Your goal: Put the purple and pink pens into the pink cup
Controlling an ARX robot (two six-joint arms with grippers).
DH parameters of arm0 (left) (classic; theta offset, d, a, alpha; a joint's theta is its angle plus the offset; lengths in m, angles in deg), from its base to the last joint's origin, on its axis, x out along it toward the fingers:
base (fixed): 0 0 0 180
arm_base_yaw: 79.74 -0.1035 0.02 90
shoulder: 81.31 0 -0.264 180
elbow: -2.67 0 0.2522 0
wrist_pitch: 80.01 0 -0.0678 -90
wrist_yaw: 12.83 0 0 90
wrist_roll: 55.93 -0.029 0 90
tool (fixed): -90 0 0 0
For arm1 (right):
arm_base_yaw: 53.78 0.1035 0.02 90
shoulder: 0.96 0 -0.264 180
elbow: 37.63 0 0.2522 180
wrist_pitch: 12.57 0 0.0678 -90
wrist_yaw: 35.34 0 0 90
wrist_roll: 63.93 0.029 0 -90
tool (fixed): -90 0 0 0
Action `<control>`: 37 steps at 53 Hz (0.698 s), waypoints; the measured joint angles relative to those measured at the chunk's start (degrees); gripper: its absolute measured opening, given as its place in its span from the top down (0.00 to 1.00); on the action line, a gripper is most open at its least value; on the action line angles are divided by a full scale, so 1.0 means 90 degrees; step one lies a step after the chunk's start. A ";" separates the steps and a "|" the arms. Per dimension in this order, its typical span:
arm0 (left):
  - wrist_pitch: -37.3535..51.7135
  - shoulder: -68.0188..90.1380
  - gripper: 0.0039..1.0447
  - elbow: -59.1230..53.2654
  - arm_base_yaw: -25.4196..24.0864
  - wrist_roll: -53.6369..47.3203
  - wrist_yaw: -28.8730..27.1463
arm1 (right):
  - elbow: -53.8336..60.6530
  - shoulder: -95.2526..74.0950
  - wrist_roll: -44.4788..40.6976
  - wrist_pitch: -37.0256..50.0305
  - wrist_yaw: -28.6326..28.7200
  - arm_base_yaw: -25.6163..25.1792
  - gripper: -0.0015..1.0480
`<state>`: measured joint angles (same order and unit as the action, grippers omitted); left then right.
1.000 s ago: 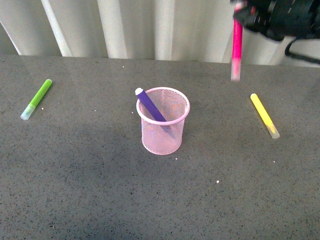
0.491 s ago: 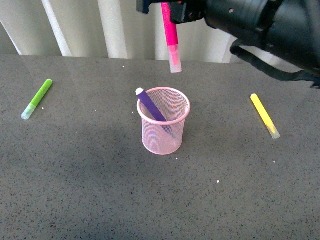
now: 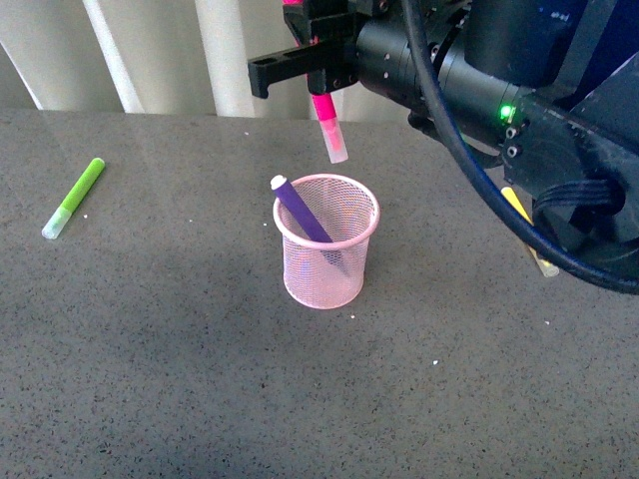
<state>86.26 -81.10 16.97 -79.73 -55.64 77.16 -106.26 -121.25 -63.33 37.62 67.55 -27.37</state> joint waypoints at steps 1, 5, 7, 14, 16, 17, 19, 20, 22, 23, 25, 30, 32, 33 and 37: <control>0.0000 0.0000 0.06 0.0000 0.0000 0.0000 -0.0002 | 0.0000 -0.0044 -0.0005 0.0036 0.0015 0.0007 0.90; 0.0000 0.0000 0.06 0.0000 0.0000 0.0000 -0.0002 | 0.0000 -0.0155 0.0000 0.0126 0.0015 0.0032 0.90; 0.0000 0.0000 0.06 0.0000 0.0000 0.0000 -0.0002 | 0.0002 -0.0226 0.0007 0.0185 0.0024 0.0039 0.90; 0.0000 0.0000 0.06 0.0000 0.0000 0.0000 -0.0002 | 0.0058 -0.0454 0.0034 0.0403 0.0063 0.0073 0.90; 0.0000 0.0000 0.06 0.0000 0.0000 0.0000 -0.0002 | 0.0080 -0.0505 0.0032 0.0432 0.0070 0.0080 0.90; 0.0000 0.0000 0.06 0.0000 0.0000 -0.0002 -0.0002 | 0.0092 -0.0529 0.0034 0.0437 0.0073 0.0087 0.90; 0.0000 0.0000 0.06 0.0000 0.0000 -0.0002 -0.0002 | 0.0109 -0.0561 0.0034 0.0447 0.0080 0.0100 0.90; 0.0000 0.0000 0.06 0.0000 0.0000 0.0000 -0.0002 | 0.0121 -0.0578 0.0036 0.0461 0.0087 0.0102 0.90; 0.0000 0.0000 0.06 0.0000 0.0000 0.0000 -0.0002 | 0.0146 -0.0597 0.0039 0.0488 0.0112 0.0107 0.90; 0.0000 0.0000 0.06 0.0000 0.0000 -0.0002 -0.0002 | 0.0163 -0.0607 0.0046 0.0503 0.0112 0.0107 0.90; 0.0000 0.0000 0.06 0.0000 0.0000 0.0000 -0.0002 | 0.0185 -0.0614 0.0061 0.0527 0.0109 0.0107 0.90; 0.0000 0.0000 0.06 0.0000 0.0000 -0.0002 -0.0002 | 0.0219 -0.0614 0.0095 0.0627 0.0134 0.0107 0.90; 0.0000 0.0000 0.06 0.0000 0.0000 0.0000 -0.0002 | 0.0245 -0.0614 0.0102 0.0670 0.0158 0.0107 0.88; 0.0000 0.0000 0.06 0.0000 0.0000 0.0000 -0.0002 | 0.0257 -0.0614 0.0112 0.0680 0.0168 0.0104 0.84; 0.0000 0.0000 0.06 0.0000 0.0000 0.0000 -0.0002 | 0.0328 -0.0617 0.0126 0.0719 0.0202 0.0068 0.65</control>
<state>86.26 -81.10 16.97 -79.73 -55.64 77.13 -103.31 -126.80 -62.19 44.09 69.36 -26.76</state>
